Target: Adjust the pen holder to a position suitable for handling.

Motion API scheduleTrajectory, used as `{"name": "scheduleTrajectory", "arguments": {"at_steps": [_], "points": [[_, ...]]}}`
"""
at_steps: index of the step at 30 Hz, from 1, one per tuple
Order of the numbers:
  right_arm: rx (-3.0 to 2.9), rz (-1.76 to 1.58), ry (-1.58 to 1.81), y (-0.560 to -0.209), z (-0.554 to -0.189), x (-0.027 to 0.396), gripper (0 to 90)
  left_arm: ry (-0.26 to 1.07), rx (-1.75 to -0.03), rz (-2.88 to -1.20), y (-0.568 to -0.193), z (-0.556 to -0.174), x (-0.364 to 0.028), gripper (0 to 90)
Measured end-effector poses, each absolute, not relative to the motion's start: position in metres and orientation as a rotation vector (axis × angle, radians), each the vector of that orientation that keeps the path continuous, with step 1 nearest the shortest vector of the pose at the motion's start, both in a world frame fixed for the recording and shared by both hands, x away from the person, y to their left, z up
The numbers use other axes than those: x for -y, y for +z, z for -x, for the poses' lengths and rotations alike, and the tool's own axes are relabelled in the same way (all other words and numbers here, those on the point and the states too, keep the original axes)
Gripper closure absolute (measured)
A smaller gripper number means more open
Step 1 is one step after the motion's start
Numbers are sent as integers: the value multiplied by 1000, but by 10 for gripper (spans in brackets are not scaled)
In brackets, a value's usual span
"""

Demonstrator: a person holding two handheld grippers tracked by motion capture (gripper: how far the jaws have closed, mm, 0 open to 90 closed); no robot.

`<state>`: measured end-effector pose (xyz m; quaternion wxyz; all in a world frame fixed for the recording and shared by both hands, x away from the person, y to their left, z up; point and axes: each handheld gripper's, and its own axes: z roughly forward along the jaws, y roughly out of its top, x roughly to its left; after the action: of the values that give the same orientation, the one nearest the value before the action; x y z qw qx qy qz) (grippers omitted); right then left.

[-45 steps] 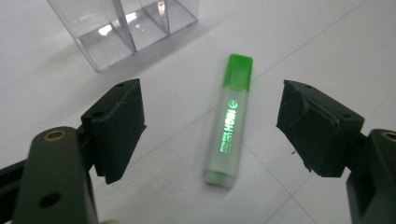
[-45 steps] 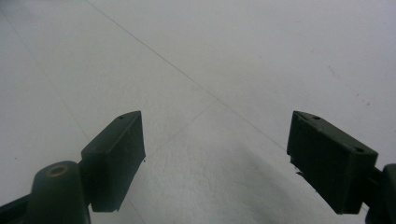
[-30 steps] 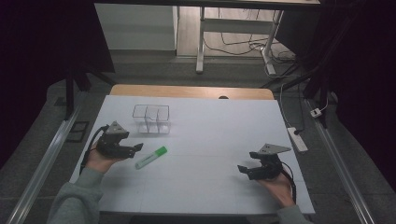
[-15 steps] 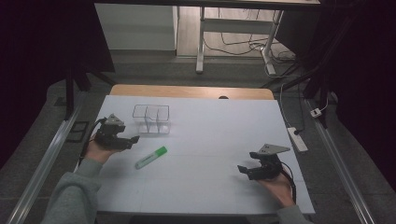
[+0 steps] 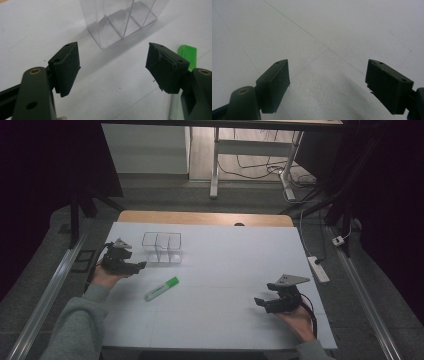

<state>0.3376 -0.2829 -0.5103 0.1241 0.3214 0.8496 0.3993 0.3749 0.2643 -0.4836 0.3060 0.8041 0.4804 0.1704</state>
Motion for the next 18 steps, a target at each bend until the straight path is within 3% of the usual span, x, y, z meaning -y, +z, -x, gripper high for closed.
{"name": "scheduleTrajectory", "arguments": {"at_steps": [18], "points": [[-2479, -934, 1156, -511, -338, 282, 196, 455, -1325, -2133, -486, -404, -272, 387]]}}
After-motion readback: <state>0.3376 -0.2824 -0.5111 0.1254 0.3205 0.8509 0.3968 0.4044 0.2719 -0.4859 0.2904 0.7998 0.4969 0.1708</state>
